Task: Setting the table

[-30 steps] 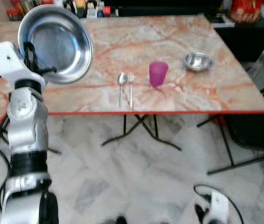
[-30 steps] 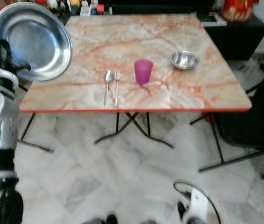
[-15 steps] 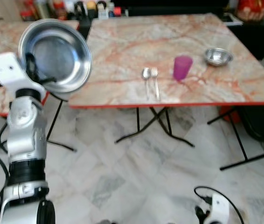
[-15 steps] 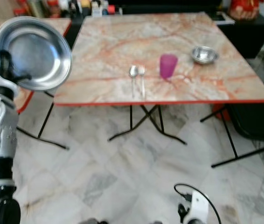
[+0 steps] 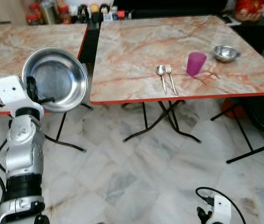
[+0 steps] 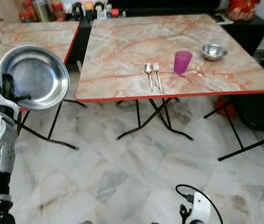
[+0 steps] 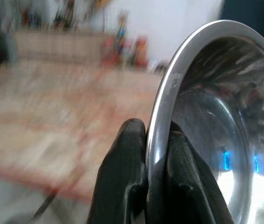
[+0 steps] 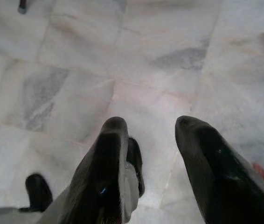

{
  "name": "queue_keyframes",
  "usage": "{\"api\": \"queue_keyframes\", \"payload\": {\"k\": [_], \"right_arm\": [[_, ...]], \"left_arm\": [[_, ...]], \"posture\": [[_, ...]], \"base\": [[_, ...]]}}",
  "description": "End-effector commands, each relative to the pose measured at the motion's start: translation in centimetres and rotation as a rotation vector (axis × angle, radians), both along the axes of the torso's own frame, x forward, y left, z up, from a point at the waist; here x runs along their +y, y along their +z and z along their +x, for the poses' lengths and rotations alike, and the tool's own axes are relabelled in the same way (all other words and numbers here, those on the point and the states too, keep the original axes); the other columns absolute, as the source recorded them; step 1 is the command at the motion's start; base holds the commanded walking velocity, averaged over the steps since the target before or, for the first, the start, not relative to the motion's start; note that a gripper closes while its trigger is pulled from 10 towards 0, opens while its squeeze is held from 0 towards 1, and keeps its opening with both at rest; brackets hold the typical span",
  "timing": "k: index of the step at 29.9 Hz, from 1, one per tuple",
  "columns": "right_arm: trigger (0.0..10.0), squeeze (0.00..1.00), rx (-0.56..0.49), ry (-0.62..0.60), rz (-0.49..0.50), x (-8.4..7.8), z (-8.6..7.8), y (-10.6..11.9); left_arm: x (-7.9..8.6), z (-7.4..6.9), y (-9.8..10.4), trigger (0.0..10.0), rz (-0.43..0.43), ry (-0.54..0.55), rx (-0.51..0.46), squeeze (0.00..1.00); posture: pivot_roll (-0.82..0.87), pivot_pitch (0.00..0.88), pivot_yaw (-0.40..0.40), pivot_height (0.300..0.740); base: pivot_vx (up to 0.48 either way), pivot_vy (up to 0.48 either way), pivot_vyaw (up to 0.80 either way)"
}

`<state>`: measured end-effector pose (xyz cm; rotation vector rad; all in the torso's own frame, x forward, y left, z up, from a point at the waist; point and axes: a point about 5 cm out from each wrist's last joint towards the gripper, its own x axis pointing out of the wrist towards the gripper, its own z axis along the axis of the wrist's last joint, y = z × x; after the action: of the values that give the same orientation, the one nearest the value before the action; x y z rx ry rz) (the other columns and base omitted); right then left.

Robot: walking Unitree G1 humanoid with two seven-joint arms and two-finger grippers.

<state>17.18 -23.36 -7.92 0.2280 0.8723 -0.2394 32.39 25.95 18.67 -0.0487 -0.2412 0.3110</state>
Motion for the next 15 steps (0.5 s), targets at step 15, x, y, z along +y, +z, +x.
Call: {"api": "queue_keyframes", "payload": {"k": [15], "right_arm": [[10.0,0.0,0.007,0.005,0.017,0.6,-0.1,-0.2]], "left_arm": [[1.0,-2.7,-11.7,10.0,-0.067,0.044,0.401,0.0]], "posture": [[0.0,0.135,0.018,0.74]], "base": [[0.0,0.317,0.0]]}}
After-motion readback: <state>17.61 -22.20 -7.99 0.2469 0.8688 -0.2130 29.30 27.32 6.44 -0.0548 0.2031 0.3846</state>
